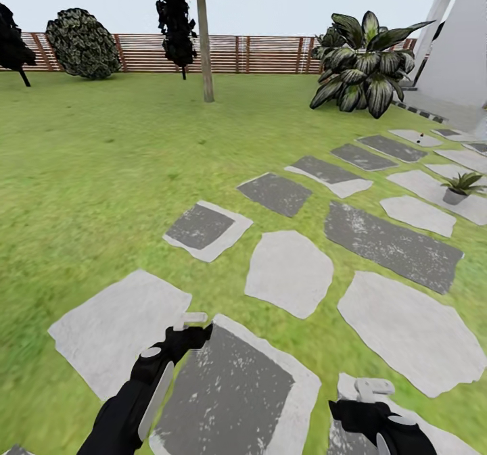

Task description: Pick up the pesticide atomizer in the garden and spray insectifuge to fully cover both potted plants in the garden.

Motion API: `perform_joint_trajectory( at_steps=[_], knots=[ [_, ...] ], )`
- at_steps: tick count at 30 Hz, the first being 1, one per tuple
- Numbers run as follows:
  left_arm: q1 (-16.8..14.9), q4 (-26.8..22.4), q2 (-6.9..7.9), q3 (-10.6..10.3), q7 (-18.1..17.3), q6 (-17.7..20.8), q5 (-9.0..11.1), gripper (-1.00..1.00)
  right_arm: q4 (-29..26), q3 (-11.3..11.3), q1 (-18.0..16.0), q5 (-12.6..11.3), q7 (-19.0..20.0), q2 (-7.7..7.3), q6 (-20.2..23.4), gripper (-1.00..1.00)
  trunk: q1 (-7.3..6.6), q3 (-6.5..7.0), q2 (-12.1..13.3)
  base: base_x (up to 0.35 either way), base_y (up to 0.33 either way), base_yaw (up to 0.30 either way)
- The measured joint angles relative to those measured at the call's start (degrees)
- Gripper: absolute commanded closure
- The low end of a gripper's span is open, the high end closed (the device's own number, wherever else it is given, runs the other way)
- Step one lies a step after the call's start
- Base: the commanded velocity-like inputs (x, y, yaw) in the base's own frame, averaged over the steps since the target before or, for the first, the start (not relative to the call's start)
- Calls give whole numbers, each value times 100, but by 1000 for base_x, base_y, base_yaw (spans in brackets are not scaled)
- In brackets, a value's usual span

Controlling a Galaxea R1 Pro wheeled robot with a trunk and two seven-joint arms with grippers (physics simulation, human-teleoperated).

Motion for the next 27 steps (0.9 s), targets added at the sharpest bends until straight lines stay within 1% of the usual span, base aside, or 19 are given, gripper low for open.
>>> perform_joint_trajectory(
  at_steps=[7, 20, 27],
  knots=[
    [0, 1, 0, 0, 0, 0, 0, -100, 0, -11, 2, -1, 10, 0, 0, -100, 0, 0, 0, 340, 0, -43],
    [0, 2, 0, 0, 0, 0, 0, -100, 1, -10, 3, -2, 5, 19, 0, -100, 0, 0, 0, 340, 0, -266],
    [0, 4, 0, 0, 0, 0, 0, -100, 0, -5, 4, -4, 1, 14, 1, -100, 0, 0, 0, 340, 0, -65]
  ],
)
